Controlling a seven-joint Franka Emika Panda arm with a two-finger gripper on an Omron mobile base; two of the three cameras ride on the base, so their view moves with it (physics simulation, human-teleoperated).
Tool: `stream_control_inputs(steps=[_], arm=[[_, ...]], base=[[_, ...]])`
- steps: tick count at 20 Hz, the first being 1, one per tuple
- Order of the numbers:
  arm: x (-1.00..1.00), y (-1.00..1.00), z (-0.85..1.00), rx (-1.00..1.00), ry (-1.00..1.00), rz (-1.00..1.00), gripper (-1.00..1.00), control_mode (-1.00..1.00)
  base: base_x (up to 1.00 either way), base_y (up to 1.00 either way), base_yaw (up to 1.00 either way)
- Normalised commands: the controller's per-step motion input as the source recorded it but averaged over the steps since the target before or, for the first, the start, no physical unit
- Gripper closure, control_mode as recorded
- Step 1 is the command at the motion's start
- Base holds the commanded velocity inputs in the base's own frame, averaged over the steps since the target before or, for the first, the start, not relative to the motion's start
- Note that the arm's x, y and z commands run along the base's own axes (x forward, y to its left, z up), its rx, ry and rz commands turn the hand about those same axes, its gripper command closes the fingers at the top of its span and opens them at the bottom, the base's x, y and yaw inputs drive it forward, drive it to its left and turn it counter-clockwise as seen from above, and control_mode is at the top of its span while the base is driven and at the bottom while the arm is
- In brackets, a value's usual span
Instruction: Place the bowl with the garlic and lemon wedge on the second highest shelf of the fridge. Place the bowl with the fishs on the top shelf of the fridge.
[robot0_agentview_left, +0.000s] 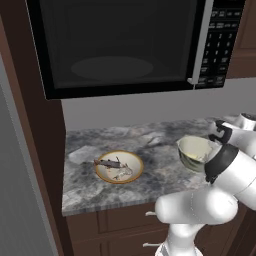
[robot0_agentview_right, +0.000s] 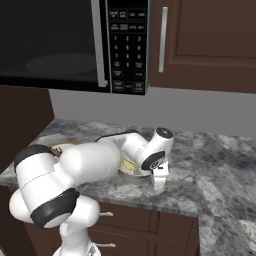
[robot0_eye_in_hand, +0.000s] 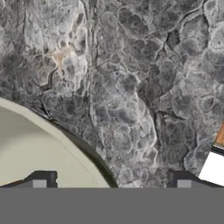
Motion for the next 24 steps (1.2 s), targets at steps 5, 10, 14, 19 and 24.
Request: stream_control_inputs(steps=[5, 10, 14, 19, 24], arm=[[0.10, 0.00, -0.09, 0.00, 0.00, 0.00, 1.00, -1.00], [-0.14, 0.14, 0.05, 0.00, -0.08, 0.00, 1.00, -1.00], [-0.67, 0.46, 0.50, -0.05, -0.26, 0.00, 1.00, -1.00], [-0.88, 0.76, 0.80, -0.01, -0.33, -0.08, 1.00, -1.00], [-1.00, 0.94, 0.97, 0.00, -0.28, -0.04, 1.00, -1.00]], base=[[0.00, 0.00, 0.00], [0.00, 0.00, 0.00], [0.00, 0.00, 0.00], [0.00, 0.00, 0.00], [0.00, 0.00, 0.00]])
